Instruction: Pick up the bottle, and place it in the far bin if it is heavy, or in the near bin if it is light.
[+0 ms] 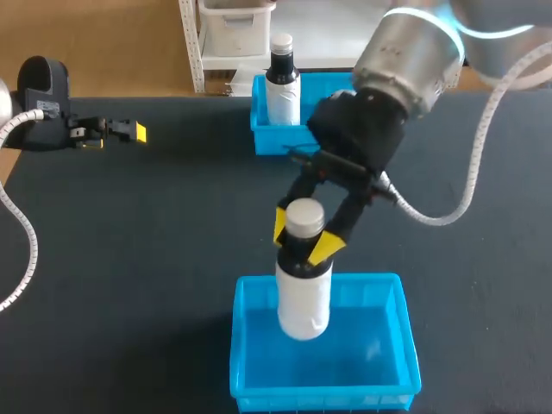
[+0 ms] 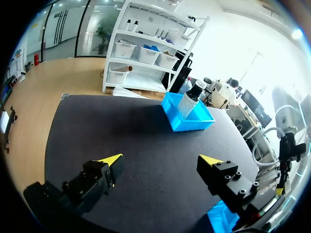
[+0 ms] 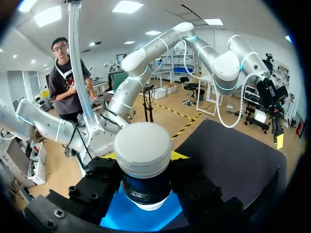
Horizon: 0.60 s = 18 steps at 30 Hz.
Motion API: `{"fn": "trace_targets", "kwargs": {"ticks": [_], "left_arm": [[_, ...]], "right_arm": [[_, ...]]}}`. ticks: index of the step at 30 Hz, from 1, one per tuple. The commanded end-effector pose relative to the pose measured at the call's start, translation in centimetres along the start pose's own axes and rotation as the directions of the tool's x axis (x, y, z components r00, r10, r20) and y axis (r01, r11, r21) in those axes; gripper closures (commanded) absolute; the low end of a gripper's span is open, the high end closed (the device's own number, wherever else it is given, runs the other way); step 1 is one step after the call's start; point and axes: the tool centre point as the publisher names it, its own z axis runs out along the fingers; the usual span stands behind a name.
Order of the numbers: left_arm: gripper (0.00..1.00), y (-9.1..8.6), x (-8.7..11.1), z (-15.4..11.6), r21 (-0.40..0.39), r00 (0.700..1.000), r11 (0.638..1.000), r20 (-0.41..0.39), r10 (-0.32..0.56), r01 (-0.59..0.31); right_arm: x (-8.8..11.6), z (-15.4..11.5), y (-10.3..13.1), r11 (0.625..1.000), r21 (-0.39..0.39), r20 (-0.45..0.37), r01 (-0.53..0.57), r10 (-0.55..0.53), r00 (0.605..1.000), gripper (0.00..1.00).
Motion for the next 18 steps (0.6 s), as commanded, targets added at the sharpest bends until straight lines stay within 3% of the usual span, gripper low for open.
{"fn": "trace_targets", "kwargs": {"ticks": [1,18], "left_arm": [[0.00,0.0,0.0,0.0,0.000,1.000,1.000,0.000,0.000,0.000],[0.00,0.0,0.0,0.0,0.000,1.000,1.000,0.000,0.000,0.000]], "right_arm": [[0.6,1.3,-0.8,1.000,-0.016,0.003,0.007,-0.007,1.000,0.62],[4.4,4.0,-2.5,1.000,-0.007,-0.025,0.025,-0.025,0.999,0.62]]}}
